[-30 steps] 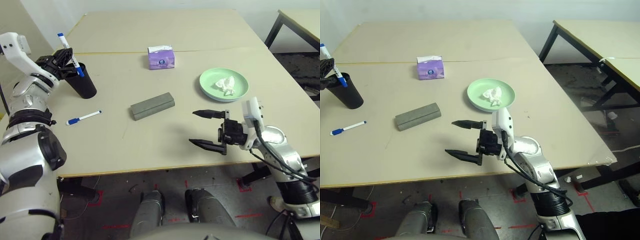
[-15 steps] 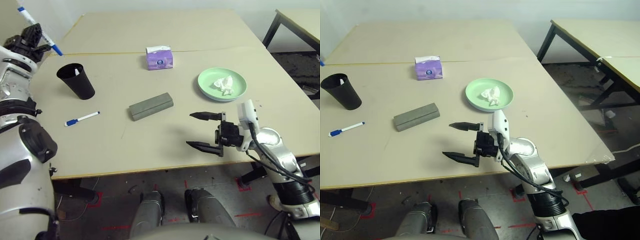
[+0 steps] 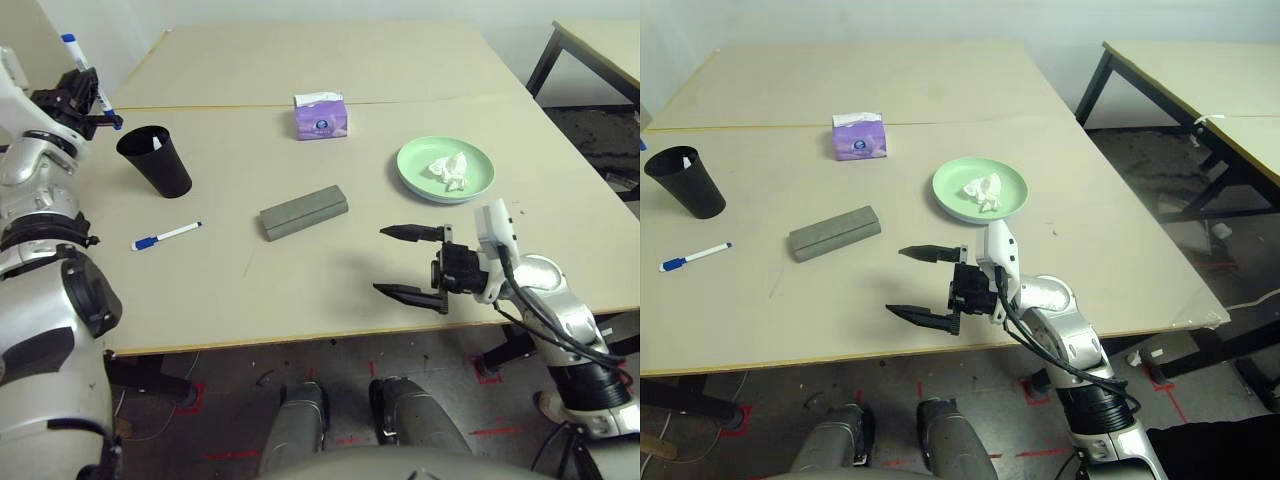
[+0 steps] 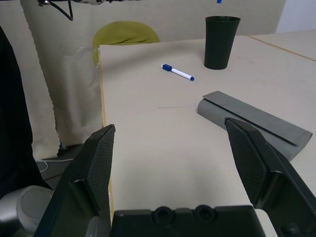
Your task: Organize and tidy the items on the table.
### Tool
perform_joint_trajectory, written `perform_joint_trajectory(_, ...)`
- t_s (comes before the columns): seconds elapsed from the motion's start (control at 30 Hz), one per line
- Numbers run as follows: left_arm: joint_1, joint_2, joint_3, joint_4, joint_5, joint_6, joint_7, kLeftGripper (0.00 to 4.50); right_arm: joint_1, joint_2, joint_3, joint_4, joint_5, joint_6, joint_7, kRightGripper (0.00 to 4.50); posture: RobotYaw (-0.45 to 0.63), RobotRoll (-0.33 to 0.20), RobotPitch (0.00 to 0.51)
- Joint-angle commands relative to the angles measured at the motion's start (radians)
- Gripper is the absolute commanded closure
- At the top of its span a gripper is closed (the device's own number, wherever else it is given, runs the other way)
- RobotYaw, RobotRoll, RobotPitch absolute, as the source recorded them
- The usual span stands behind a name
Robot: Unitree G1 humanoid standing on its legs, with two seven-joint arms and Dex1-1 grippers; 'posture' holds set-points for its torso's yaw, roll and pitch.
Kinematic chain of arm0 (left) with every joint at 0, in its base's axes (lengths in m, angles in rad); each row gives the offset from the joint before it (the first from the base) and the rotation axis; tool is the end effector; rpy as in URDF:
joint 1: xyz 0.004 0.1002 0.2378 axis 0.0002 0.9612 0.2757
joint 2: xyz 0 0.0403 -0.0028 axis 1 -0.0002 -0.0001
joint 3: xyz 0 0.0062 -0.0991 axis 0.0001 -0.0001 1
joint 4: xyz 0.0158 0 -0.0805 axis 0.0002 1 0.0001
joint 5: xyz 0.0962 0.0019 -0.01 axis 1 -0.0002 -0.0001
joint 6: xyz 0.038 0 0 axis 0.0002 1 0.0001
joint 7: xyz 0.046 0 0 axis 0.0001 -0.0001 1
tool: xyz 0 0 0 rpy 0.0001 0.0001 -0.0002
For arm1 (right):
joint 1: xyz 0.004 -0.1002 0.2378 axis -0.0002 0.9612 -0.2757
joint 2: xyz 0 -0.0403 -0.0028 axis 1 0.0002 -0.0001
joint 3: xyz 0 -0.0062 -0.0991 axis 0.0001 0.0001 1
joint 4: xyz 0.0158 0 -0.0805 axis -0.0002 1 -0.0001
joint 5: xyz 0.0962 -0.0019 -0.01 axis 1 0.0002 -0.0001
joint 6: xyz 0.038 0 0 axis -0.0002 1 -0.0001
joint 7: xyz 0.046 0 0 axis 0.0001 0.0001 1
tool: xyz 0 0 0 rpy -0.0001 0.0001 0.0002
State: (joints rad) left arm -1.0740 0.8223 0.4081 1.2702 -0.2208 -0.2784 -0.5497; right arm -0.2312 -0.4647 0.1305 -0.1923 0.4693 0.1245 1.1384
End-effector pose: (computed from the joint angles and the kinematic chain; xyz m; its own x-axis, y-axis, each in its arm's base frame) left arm 0.2917 0.3651 0.2263 0.9375 0.0972 0.3340 -0.1249 0.9902 0.0622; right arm 0.2324 -0.1809 0.1301 0.1593 0.9863 0.0437 -0.9649 0.1649 -0.2043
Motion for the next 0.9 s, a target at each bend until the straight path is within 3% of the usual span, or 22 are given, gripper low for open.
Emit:
perform_joint_trajectory(0.03,0.000,-0.004,-0.009,0.019,0.019,-0.001,0.010,4.21,0.020,-0.008,0.000,-0.032,0.005,0.015,-0.017,0.00,-0.13,0.000,0.122)
perform_joint_trajectory(0.3,0.022,0.007,-0.001,0.020,0.029,-0.005,0.020,4.21,0.045,-0.019,-0.005,-0.059,0.012,0.023,-0.034,0.00,-0.13,0.000,0.131)
perform_joint_trajectory(0.7,0.033,0.011,0.019,0.009,0.010,-0.006,0.003,0.18,0.022,-0.027,-0.010,-0.052,0.022,0.035,-0.038,0.00,-0.12,0.000,0.133)
perform_joint_trajectory(0.9,0.020,0.032,0.026,0.002,-0.005,0.019,-0.037,0.05,0.011,-0.023,-0.008,-0.030,0.021,0.025,-0.037,0.00,-0.11,0.000,0.133)
